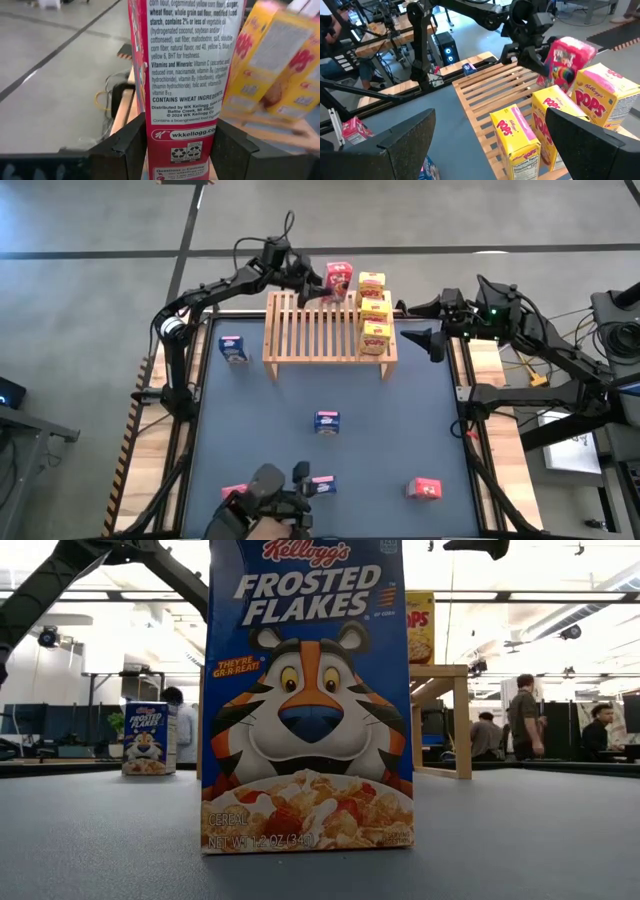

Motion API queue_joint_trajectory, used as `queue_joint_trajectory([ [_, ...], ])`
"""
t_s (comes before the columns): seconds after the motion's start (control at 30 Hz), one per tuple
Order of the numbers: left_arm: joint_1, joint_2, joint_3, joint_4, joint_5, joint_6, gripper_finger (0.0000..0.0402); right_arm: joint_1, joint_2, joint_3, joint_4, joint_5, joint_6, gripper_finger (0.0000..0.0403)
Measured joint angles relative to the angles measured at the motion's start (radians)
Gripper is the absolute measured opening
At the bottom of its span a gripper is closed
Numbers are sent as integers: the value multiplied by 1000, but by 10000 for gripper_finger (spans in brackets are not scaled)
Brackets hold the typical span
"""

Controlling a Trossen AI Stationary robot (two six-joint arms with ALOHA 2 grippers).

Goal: Stack cereal on shelf
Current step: Put the top red cereal box on the shelf

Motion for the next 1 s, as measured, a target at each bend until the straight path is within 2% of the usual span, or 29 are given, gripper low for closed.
queue_joint_trajectory([
  [0.4,-6,-1,-6,-24,-14,65,164,0,0,-2,16,0,-5,366],
  [1.0,-14,-4,-6,-104,-44,84,164,0,0,-5,15,0,-4,366],
])
